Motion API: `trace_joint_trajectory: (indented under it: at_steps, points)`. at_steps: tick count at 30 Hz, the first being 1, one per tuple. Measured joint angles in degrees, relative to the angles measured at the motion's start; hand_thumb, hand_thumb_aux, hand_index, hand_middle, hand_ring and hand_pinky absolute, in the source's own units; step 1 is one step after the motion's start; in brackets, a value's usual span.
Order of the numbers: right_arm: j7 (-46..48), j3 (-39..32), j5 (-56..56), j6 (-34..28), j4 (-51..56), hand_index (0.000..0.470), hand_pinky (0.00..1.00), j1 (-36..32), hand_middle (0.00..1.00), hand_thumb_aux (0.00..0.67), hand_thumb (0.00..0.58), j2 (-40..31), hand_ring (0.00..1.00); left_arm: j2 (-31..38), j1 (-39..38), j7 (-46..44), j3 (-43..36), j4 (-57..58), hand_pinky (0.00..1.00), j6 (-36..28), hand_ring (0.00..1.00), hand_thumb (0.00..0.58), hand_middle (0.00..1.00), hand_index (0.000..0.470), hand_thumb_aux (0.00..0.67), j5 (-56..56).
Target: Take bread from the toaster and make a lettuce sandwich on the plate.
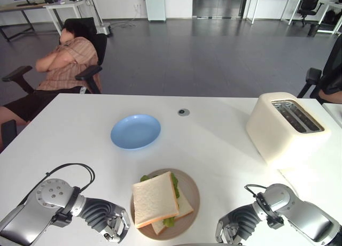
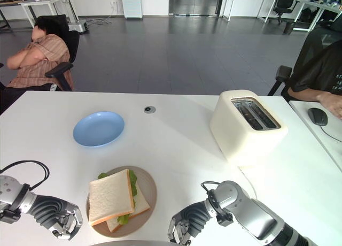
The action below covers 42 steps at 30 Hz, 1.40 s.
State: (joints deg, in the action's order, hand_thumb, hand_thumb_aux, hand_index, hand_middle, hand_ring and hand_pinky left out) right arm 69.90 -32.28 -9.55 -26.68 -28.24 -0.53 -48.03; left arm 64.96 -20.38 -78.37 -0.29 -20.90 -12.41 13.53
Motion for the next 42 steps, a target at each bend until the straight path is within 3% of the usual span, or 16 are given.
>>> trace_joint_trajectory:
  at_steps: [14,25,42]
  points:
    - [-2.71,-1.04,1.21,1.25,5.9,0.47,1.0,-3.91,1.0,0.67,0.58,4.4,1.0,-4.62,6.57,4.42,-10.73,4.11,1.0,4.06,1.0,0.58,1.0,0.47,0.67,-8.34]
    - [-6.75,-0.42,3.0,6.12,15.34,0.47,1.0,-8.49,1.0,0.67,0.58,9.87,1.0,-12.92,18.23,6.43,-16.84,9.78,1.0,6.15,1.0,0.58,1.0,0.47,0.67,-10.15]
    - [-16.13,3.73,7.49,13.01,34.8,0.47,1.0,-17.82,1.0,0.67,0.58,17.04,1.0,-30.32,40.7,14.85,-21.67,39.08,1.0,17.88,1.0,0.58,1.0,0.47,0.67,-15.88]
